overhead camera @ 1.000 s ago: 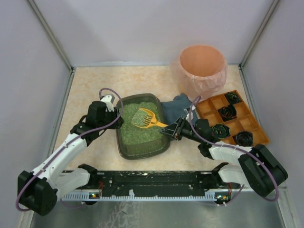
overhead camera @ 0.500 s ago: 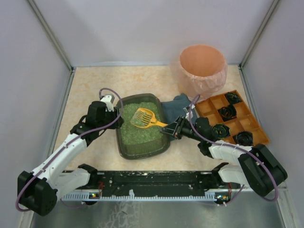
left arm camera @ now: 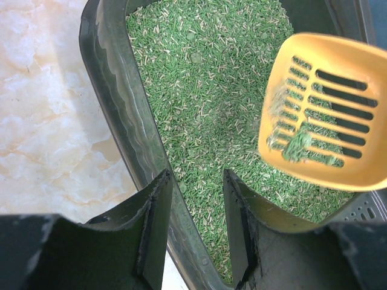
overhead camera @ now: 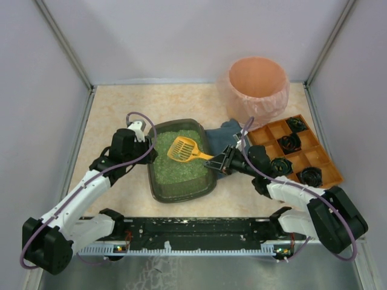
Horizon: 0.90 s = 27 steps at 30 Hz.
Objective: Clean the litter box
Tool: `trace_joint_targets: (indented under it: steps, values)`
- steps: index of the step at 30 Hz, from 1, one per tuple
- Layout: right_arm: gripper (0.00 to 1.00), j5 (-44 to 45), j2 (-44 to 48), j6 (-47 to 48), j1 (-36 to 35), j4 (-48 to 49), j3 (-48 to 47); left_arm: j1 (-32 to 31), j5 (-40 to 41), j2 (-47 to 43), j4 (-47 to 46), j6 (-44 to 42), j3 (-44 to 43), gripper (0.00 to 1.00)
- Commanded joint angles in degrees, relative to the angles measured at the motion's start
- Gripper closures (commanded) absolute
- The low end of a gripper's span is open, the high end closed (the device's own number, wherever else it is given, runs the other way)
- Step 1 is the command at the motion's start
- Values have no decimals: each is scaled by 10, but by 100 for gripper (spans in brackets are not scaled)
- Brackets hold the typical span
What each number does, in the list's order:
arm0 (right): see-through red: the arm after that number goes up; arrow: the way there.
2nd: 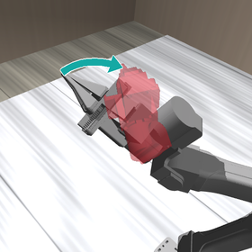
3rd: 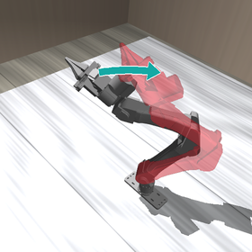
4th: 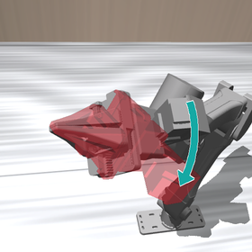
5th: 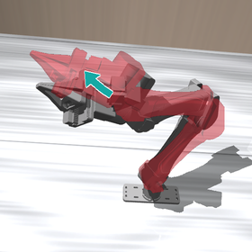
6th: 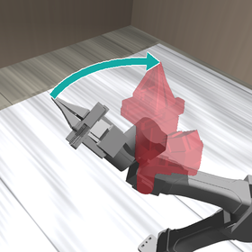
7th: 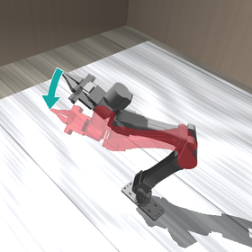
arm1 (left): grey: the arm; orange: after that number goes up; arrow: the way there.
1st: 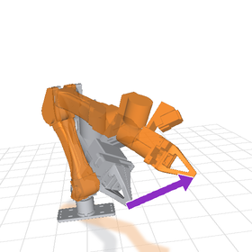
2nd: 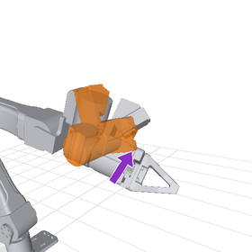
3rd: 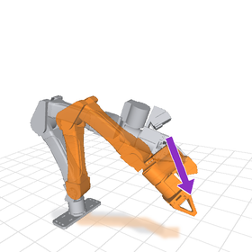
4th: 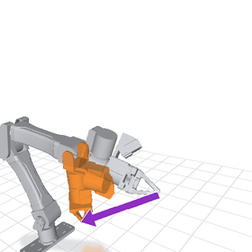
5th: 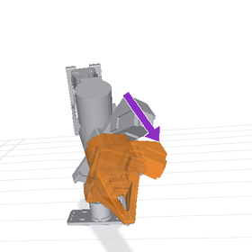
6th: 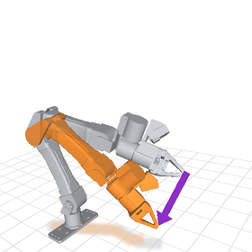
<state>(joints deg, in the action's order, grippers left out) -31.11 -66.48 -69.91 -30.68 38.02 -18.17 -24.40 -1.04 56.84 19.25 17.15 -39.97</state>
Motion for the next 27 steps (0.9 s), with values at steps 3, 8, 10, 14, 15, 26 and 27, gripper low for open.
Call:
trace_joint_targets:
  steps: [3,8,10,14,15,26,27]
  values:
    - [100,3,8,68,-9,-95,-59,-2,-4,-5,-10,3,-6,54]
    - [100,-5,7,67,-16,-87,-66,-1,-2,-10,-9,4,-4,54]
    - [100,14,14,95,-29,-167,-97,-2,-2,-10,-10,4,-4,54]
    - [100,86,13,171,-68,-369,-202,-2,1,-10,-7,4,-5,54]
    - [100,98,9,190,-77,-405,-225,-1,2,-11,-7,4,-5,54]
    - [100,61,-104,375,-108,-676,-437,-2,8,-14,-6,6,-5,54]
    - [100,47,-117,391,-108,-689,-452,-1,7,-15,-6,5,-5,54]
